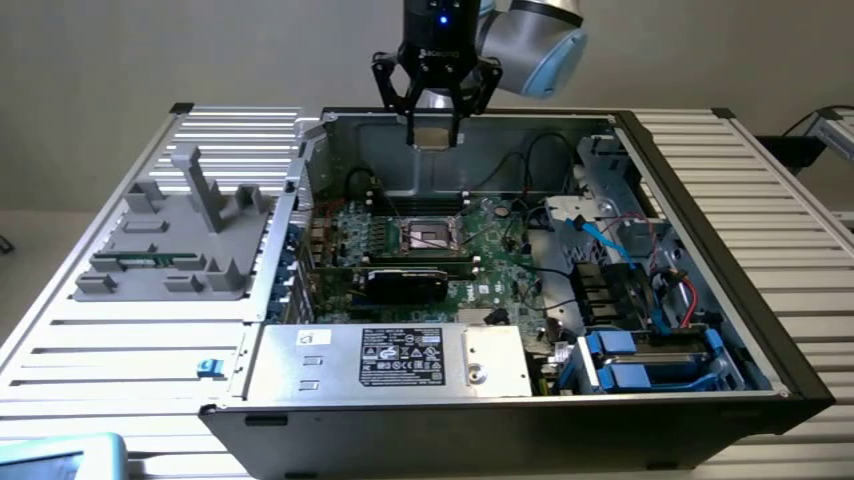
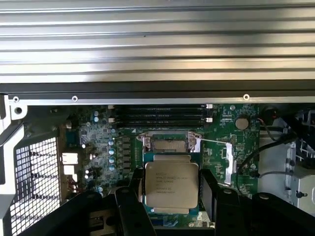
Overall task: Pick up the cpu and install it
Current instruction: 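Pick up the cpu and move it towards the insertion slot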
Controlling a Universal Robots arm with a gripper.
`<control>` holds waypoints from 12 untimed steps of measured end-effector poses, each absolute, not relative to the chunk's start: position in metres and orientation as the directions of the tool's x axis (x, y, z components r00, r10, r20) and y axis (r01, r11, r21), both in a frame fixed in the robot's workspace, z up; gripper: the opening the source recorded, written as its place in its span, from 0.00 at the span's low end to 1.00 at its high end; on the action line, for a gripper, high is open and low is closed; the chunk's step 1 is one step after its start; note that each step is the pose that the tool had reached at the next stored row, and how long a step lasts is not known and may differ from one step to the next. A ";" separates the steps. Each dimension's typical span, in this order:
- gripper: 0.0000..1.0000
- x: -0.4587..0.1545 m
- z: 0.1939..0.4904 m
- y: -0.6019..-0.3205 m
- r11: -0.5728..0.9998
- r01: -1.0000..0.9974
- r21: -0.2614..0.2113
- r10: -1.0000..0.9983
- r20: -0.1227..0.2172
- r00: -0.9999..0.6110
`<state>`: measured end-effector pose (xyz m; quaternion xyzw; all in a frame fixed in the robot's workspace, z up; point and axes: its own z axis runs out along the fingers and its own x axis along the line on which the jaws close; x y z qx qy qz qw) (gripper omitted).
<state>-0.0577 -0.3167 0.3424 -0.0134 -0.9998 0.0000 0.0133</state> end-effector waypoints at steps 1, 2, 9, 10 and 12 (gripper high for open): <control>0.55 -0.058 0.342 -0.316 1.000 0.027 -0.001 0.027 0.027 -0.999; 0.55 -0.057 0.342 -0.315 1.000 0.027 0.000 0.027 0.027 -0.999; 0.55 -0.057 0.341 -0.312 1.000 0.027 -0.001 0.027 0.027 -0.999; 0.55 -0.057 0.341 -0.312 1.000 0.027 -0.001 0.027 0.027 -0.999; 0.55 -0.057 0.341 -0.312 1.000 0.027 0.000 0.027 0.027 -0.999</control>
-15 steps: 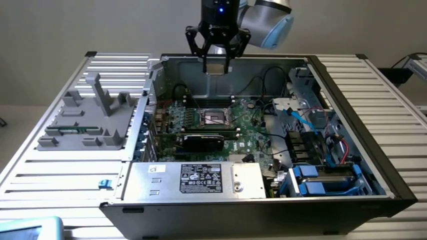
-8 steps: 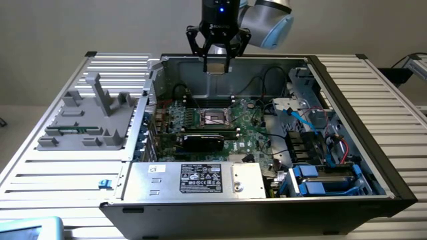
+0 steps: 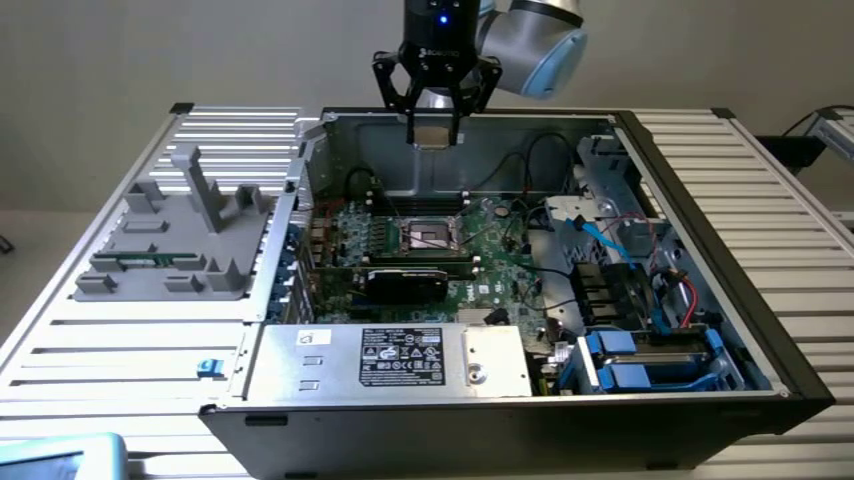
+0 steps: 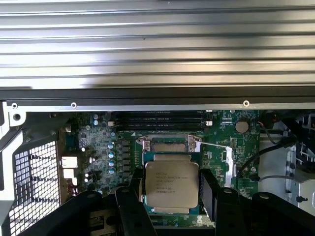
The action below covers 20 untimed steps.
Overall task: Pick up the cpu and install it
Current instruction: 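Pick up the cpu and move it towards the insertion slot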
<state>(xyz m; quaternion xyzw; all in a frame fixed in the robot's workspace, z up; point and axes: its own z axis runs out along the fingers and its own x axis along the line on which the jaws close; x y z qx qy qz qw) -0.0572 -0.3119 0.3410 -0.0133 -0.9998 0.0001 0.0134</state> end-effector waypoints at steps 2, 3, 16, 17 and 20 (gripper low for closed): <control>0.55 -0.057 0.341 -0.312 1.000 0.027 0.000 0.027 0.027 -0.999; 0.55 -0.057 0.341 -0.312 1.000 0.027 0.000 0.027 0.027 -0.999; 0.55 -0.057 0.341 -0.312 0.996 0.088 0.000 0.088 0.027 -0.996; 0.55 -0.057 0.341 -0.312 0.995 0.103 0.000 0.103 0.027 -0.994; 0.55 -0.057 0.341 -0.312 0.989 0.150 0.000 0.150 0.027 -0.988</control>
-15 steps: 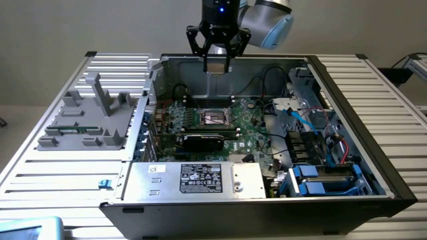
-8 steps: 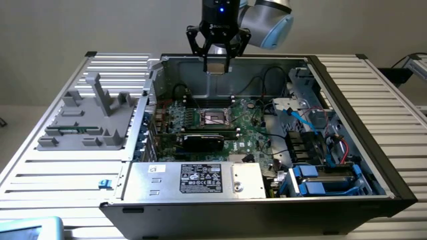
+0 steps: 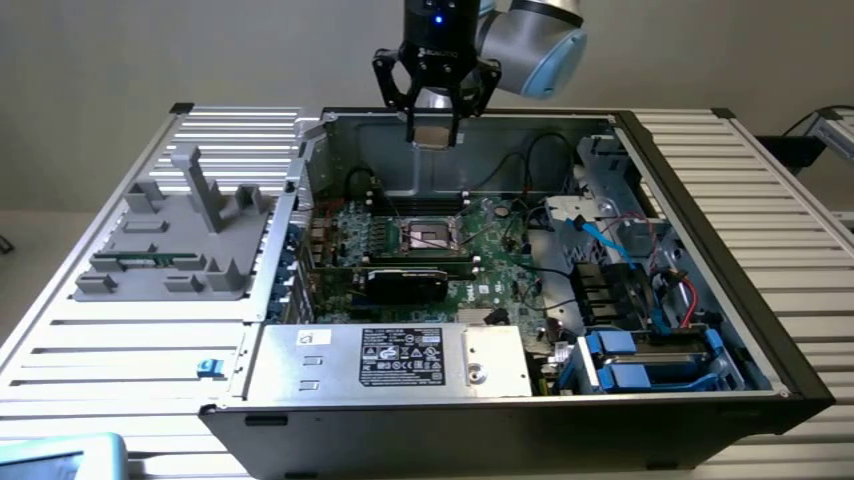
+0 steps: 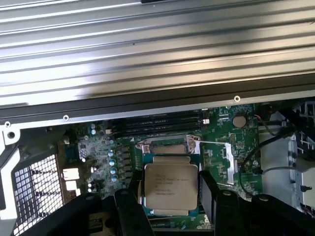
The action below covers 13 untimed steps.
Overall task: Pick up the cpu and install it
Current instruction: 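Pick up the cpu and move it towards the insertion slot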
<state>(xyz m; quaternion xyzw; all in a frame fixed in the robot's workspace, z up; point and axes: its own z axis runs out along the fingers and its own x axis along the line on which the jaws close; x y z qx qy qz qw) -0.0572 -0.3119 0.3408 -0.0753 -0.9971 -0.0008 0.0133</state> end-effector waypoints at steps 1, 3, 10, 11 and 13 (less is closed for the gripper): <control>0.55 -0.057 0.341 -0.312 0.986 0.166 0.000 0.166 0.027 -0.986; 0.55 -0.057 0.341 -0.312 0.981 0.196 0.000 0.196 0.027 -0.980; 0.55 -0.057 0.340 -0.312 0.952 0.305 0.000 0.305 0.027 -0.952; 0.55 -0.057 0.340 -0.312 0.948 0.319 0.000 0.319 0.027 -0.947; 0.55 -0.057 0.340 -0.312 0.937 0.349 0.000 0.349 0.027 -0.937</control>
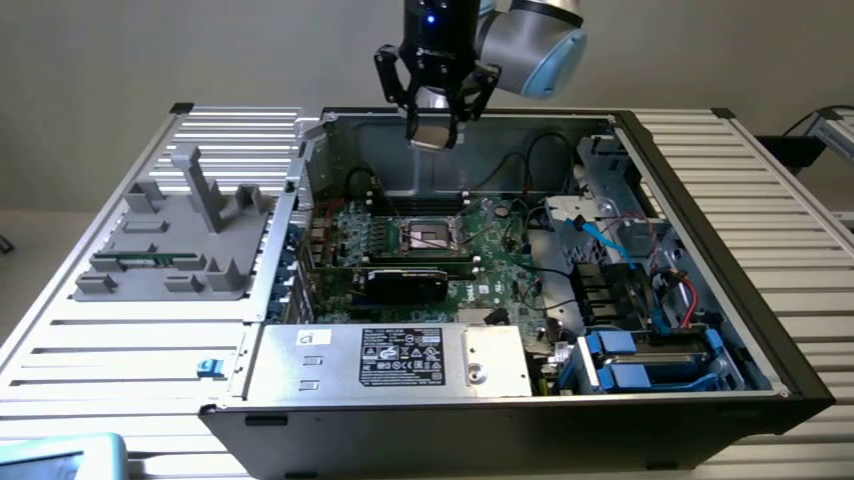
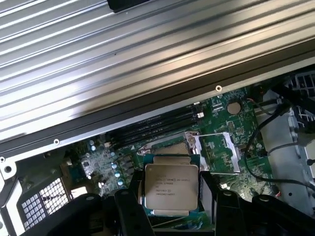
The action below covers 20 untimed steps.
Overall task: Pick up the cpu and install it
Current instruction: 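Pick up the cpu and move it towards the insertion slot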
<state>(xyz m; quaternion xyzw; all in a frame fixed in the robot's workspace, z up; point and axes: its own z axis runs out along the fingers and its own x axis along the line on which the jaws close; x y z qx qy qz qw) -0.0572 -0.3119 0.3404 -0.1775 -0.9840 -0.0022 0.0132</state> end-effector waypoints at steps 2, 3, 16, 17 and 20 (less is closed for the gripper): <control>0.55 -0.057 0.340 -0.312 0.925 0.380 0.000 0.379 0.027 -0.925; 0.55 -0.057 0.340 -0.312 0.919 0.395 0.000 0.394 0.027 -0.919; 0.55 -0.057 0.339 -0.312 0.821 0.571 0.000 0.570 0.027 -0.821; 0.55 -0.057 0.339 -0.312 0.812 0.583 -0.001 0.583 0.027 -0.812; 0.55 -0.057 0.339 -0.312 0.784 0.621 -0.001 0.621 0.027 -0.784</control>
